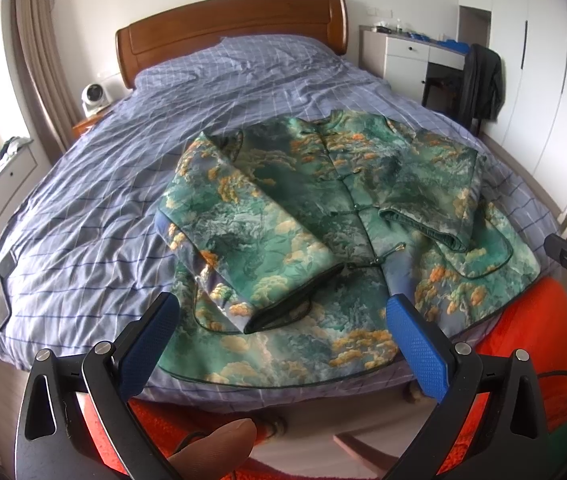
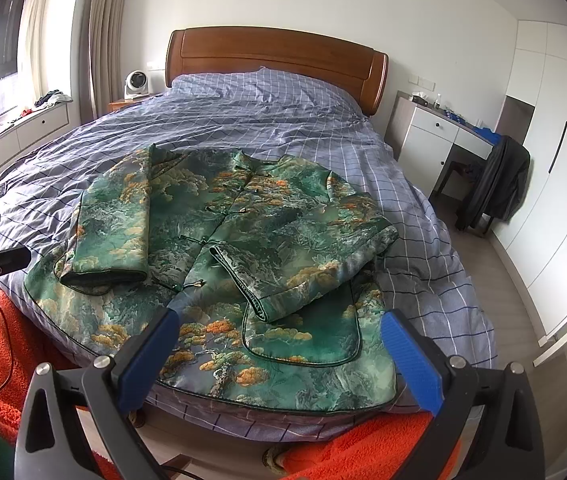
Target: Fold large clothes
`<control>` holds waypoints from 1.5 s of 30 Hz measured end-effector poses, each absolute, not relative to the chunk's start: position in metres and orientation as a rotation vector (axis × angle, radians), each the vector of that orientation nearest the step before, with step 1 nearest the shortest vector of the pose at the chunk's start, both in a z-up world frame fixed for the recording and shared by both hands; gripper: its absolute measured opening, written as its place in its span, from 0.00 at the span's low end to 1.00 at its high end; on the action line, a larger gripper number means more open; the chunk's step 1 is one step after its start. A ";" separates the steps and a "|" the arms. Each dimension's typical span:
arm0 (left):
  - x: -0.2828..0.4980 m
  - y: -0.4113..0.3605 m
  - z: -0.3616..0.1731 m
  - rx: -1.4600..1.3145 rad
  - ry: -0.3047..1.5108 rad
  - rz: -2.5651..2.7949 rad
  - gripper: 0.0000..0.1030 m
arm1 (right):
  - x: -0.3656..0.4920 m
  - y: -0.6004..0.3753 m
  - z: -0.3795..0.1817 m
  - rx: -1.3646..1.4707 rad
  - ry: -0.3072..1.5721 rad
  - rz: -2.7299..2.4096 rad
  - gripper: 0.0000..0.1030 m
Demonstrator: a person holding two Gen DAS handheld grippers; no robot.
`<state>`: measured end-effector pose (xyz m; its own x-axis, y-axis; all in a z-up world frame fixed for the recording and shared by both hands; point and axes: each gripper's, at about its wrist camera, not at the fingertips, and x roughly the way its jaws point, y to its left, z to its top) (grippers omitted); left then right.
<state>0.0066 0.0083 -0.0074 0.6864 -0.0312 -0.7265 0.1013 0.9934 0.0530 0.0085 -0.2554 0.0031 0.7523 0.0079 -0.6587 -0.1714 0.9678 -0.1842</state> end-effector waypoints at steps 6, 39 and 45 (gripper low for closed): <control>0.007 0.008 -0.010 0.093 0.817 -0.073 1.00 | 0.008 -0.255 0.003 -0.239 0.718 0.100 1.00; 0.008 0.009 -0.011 0.093 0.816 -0.073 1.00 | 0.008 -0.254 0.003 -0.235 0.723 0.102 1.00; 0.007 0.009 -0.011 0.093 0.811 -0.071 1.00 | 0.007 -0.253 0.001 -0.236 0.722 0.102 1.00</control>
<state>0.0069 0.0089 -0.0107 0.6864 -0.0279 -0.7267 0.0994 0.9935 0.0558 0.0074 -0.2527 0.0012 0.7472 0.0114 -0.6645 -0.1732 0.9686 -0.1781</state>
